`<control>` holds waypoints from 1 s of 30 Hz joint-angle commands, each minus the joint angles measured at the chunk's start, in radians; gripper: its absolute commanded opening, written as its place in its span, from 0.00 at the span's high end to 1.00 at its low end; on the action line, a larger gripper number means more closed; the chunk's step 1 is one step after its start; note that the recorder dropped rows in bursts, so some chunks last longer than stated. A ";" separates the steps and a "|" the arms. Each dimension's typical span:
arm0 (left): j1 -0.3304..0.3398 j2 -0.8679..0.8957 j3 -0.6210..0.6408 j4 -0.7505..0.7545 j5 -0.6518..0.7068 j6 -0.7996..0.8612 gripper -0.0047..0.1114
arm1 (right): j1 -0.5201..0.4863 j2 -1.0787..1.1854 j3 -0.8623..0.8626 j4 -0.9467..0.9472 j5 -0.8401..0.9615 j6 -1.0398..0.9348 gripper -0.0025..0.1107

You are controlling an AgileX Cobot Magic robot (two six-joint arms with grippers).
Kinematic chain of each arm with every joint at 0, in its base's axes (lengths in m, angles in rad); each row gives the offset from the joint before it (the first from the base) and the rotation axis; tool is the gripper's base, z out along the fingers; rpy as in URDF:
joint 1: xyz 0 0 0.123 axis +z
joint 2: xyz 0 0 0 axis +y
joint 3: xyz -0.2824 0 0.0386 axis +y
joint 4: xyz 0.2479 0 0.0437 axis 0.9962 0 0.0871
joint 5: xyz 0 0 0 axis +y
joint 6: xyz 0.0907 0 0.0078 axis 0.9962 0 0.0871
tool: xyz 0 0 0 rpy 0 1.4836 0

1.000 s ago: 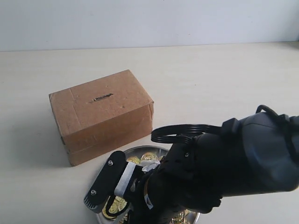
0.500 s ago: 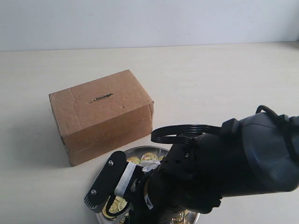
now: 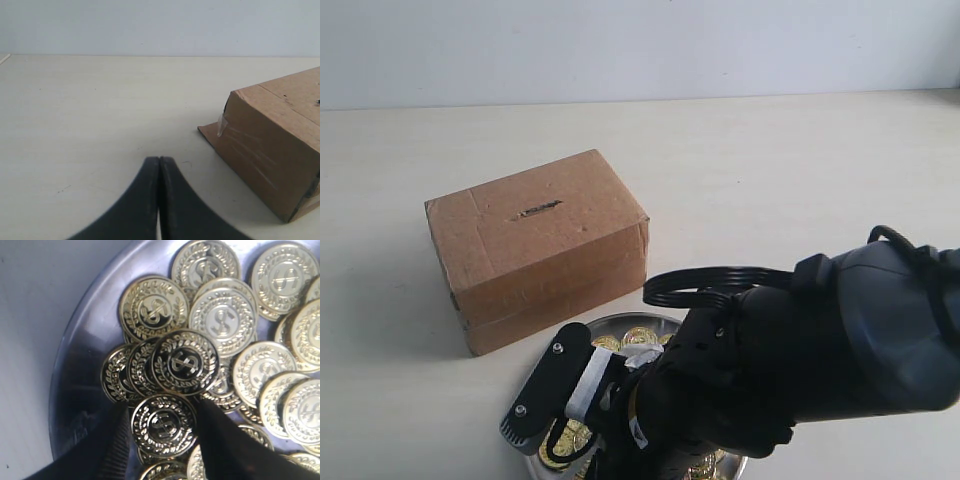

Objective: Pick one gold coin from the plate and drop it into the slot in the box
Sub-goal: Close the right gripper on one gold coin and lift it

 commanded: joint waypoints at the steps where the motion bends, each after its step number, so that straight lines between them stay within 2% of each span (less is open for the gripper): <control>1: -0.005 -0.005 0.003 -0.007 -0.009 -0.003 0.96 | -0.004 0.005 0.001 -0.005 -0.006 0.004 0.73; 5: -0.005 -0.005 0.003 -0.007 -0.009 -0.003 0.96 | -0.004 0.001 0.001 -0.005 -0.006 0.004 0.77; 17: -0.005 -0.005 0.003 -0.007 -0.009 -0.003 0.96 | -0.004 -0.076 0.001 -0.007 0.009 -0.004 0.77; 19: -0.005 -0.005 0.003 -0.007 -0.009 -0.003 0.96 | -0.004 -0.126 0.001 -0.007 0.050 -0.105 0.77; 24: -0.005 -0.005 0.003 -0.007 -0.009 -0.003 0.96 | -0.004 -0.223 -0.001 -0.007 0.133 -0.207 0.77; 30: -0.005 -0.005 0.003 -0.007 -0.009 -0.003 0.96 | -0.004 -0.369 -0.001 -0.007 0.159 -0.215 0.77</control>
